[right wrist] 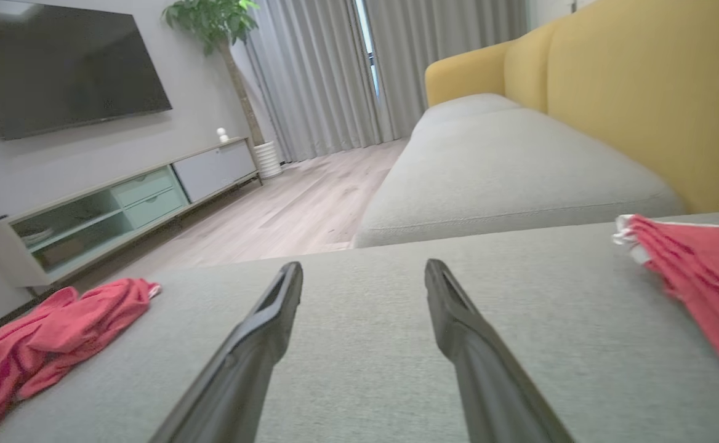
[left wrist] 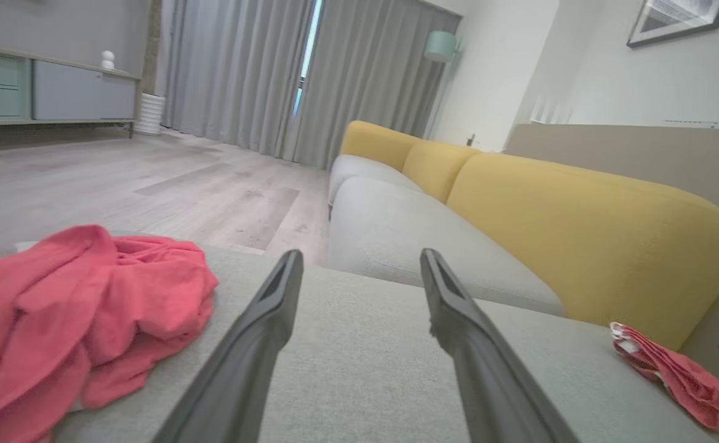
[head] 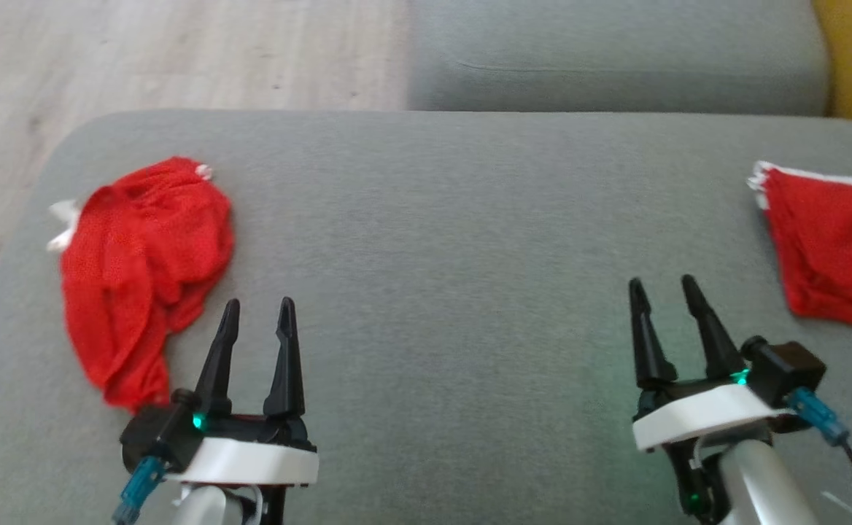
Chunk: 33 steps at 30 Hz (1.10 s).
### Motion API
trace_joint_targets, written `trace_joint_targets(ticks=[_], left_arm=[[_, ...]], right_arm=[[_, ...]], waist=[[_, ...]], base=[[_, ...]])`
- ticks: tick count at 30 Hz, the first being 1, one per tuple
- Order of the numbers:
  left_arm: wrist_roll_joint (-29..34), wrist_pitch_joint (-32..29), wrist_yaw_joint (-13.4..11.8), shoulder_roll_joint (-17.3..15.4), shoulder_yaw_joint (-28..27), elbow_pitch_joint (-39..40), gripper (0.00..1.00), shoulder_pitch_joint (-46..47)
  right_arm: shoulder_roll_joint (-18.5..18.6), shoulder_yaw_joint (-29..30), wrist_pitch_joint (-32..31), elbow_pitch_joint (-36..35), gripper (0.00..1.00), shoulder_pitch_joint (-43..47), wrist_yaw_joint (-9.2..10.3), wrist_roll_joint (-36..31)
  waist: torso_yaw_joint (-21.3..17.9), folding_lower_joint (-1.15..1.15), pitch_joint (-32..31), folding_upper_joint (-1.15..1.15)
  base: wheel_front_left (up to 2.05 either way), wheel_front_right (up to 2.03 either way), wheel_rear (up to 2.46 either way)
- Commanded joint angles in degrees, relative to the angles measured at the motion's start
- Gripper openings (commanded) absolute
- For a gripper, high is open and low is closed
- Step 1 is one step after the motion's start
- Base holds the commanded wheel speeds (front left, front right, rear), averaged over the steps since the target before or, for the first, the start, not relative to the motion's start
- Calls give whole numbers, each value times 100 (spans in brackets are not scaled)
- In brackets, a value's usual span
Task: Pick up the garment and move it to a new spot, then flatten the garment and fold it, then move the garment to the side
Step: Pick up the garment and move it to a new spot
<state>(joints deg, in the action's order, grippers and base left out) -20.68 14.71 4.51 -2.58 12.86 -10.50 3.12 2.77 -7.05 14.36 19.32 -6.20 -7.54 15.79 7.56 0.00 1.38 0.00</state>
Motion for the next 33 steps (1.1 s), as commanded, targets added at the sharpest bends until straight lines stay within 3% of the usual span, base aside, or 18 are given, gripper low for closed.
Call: trace_joint_targets(ticks=[1,19,28,33], left_arm=[[19,29,-22,-30,-218,220,100,107],[263,29,9,-30,-632,270,100,-335],[275,29,5,-30,-919,423,100,-275],[403,29,87,-30,-1261,484,100,82]], right_arm=[[11,-185,63,-162,100,-100,5,40],[11,-894,63,-33,100,177,5,622],[10,-1007,63,-25,100,78,5,689],[10,-860,63,-111,100,-85,5,458]], waist=[[209,0,-63,0],[1761,0,-492,0],[1860,0,-314,0],[1656,0,114,0]], base=[[0,0,0],[0,0,0],[0,0,0],[0,0,0]])
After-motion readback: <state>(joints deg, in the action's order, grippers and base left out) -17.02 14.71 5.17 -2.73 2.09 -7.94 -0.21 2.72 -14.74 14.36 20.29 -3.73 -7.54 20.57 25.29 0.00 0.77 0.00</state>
